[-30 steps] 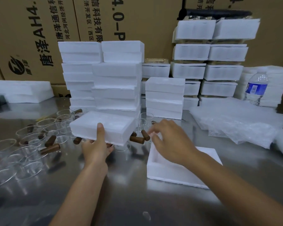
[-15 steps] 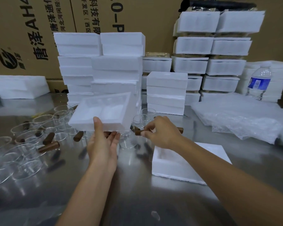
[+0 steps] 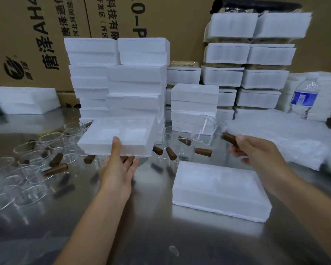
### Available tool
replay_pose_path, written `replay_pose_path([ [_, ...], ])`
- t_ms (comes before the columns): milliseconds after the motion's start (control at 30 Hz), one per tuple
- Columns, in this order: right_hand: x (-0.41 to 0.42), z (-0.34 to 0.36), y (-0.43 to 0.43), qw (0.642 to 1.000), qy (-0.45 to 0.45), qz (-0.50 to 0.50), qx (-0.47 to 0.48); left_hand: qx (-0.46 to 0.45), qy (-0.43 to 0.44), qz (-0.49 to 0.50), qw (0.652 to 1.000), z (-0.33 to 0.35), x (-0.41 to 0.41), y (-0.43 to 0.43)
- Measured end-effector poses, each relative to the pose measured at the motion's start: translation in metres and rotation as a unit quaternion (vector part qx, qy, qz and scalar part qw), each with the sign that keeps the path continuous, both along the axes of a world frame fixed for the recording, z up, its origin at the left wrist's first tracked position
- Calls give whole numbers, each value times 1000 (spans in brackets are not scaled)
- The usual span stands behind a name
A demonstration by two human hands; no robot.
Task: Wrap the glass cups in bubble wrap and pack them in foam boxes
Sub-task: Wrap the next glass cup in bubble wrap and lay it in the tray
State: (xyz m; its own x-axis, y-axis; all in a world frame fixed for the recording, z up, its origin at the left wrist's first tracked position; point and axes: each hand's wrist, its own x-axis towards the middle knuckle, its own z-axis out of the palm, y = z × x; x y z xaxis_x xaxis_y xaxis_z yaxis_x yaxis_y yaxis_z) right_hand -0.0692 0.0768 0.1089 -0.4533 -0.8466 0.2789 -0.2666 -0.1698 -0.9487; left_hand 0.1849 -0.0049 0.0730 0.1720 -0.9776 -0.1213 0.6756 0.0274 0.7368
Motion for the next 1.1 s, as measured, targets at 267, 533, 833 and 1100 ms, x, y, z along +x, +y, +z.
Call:
replay_pose_path([
  [267, -33, -22, 19, 998, -38, 15, -48, 27, -54, 43, 997, 0, -1, -2],
  [533, -27, -28, 17, 997, 33, 8, -73, 17, -121, 99, 988, -4, -4, -1],
  [833, -28, -31, 15, 997, 28, 8, -69, -1, -113, 61, 992, -10, -3, -1],
  [1100, -27, -33, 16, 996, 30, 0, -78, -120, -324, 317, 883, -2, -8, 13],
])
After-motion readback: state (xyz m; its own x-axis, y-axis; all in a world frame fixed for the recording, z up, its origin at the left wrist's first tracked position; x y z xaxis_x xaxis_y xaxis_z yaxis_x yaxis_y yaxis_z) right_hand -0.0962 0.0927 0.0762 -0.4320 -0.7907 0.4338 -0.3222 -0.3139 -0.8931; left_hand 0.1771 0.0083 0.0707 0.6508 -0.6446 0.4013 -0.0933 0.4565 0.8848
